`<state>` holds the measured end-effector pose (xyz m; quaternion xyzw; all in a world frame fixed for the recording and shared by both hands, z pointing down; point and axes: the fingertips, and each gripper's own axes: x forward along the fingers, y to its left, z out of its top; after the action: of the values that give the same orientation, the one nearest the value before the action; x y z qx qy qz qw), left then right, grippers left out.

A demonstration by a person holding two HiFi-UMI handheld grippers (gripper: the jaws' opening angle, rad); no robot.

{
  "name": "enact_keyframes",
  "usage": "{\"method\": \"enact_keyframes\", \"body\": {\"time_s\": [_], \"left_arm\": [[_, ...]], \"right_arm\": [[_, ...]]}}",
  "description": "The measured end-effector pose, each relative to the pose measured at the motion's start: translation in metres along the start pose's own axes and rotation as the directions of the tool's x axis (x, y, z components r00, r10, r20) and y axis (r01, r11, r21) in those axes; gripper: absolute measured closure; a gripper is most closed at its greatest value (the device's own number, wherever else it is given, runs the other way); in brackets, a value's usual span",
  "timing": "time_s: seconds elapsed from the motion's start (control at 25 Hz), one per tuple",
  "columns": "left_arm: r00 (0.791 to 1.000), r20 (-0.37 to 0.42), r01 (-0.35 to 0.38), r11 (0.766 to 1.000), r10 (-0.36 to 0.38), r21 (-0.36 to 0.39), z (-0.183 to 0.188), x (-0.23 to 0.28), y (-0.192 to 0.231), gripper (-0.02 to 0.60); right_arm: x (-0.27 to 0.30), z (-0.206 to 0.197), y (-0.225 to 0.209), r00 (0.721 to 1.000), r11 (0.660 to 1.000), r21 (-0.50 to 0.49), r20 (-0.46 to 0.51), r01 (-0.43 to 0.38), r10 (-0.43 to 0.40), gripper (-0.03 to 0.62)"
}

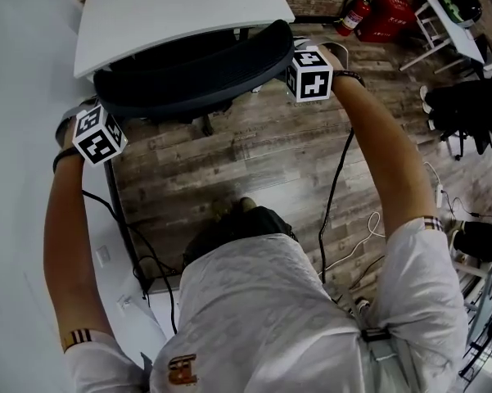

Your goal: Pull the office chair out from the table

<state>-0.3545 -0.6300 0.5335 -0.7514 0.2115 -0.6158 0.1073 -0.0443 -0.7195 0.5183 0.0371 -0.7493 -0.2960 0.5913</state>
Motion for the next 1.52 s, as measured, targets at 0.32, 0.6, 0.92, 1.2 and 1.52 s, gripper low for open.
{"method": "enact_keyframes", "body": {"time_s": [0.32,0.6,0.92,1.2,1.52], "left_arm": [[1.000,-0.018,-0.011,1.000,0.011,-0.004,-0.001,-0.028,-0.048,0.486],[1.000,-0.014,-0.019,1.000,0.019,-0.007,0.001,-0.051,-0.103,0.485],[1.000,0.001,-0.008,1.000,0.008,0.004,0.003,-0.086,-0.164,0.482],[1.000,0.014,-0.014,1.000,0.014,0.016,0.000,-0.115,-0.223,0.482],[1.000,0.021,-0.010,0.999,0.009,0.039,-0.003,-0.155,-0.290,0.482]], "right_arm": [[-0.016,0.021,0.056,0.999,0.999,-0.026,0.037,-0.032,0.033,0.485],[-0.041,0.040,0.110,0.998,0.999,-0.032,0.044,-0.036,0.037,0.485],[-0.080,0.067,0.173,0.998,0.999,-0.021,0.048,-0.042,0.043,0.488],[-0.108,0.090,0.232,0.999,0.999,-0.008,0.036,-0.040,0.040,0.488],[-0.147,0.118,0.301,0.999,0.999,0.014,0.028,-0.043,0.042,0.488]]}}
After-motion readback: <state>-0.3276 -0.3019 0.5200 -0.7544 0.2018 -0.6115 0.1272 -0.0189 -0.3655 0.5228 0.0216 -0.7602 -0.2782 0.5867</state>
